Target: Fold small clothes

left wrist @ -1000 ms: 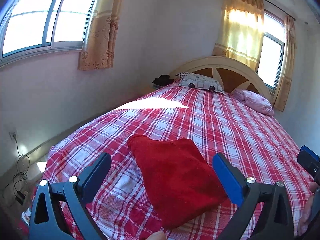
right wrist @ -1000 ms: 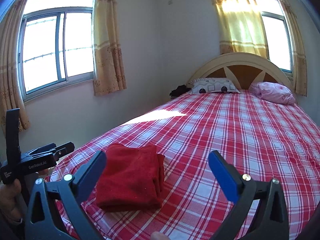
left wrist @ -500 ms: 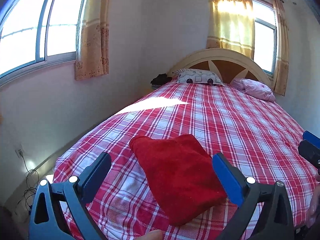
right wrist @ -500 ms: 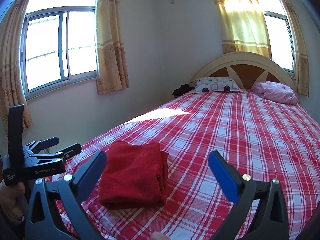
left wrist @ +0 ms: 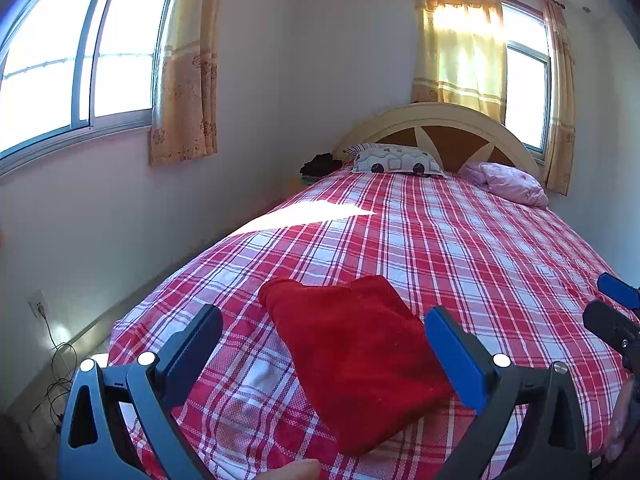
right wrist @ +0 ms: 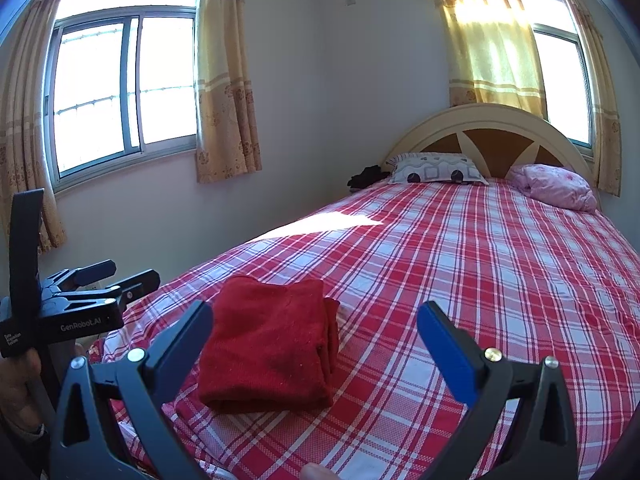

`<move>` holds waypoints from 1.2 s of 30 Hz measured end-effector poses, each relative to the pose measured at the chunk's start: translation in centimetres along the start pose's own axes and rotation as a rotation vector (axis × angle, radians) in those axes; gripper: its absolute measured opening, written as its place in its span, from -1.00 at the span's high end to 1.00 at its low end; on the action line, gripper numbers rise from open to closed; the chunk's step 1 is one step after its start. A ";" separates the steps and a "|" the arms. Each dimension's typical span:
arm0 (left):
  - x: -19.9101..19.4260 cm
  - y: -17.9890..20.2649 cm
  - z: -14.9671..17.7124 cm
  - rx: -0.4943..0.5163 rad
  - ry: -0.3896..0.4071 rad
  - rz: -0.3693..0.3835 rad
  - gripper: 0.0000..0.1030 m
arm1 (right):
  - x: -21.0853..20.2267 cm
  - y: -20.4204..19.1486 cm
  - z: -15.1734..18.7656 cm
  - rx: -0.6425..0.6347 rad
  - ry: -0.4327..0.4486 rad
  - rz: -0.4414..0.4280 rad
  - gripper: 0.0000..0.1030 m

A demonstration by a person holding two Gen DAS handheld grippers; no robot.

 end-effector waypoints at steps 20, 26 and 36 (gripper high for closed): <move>-0.8 0.9 -0.5 0.035 0.041 0.047 -0.97 | 0.0 -0.6 0.3 -0.023 -0.002 -0.004 -1.00; -0.8 0.9 -0.4 0.035 0.048 0.044 -0.97 | 0.0 -0.7 0.6 -0.026 -0.008 -0.010 -1.00; -0.5 0.7 0.0 0.017 0.040 0.058 -0.97 | -0.2 -0.7 0.9 -0.024 -0.012 -0.009 -1.00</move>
Point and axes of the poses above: each gripper's, at about its wrist camera, not at the fingertips, and x roughly the way its jaws point, y to its right, z to its underside, the point moved 4 cm from there along x, roughly the way its jaws point, and after that the axes turned 7 degrees about y, right-handed, at the moved point
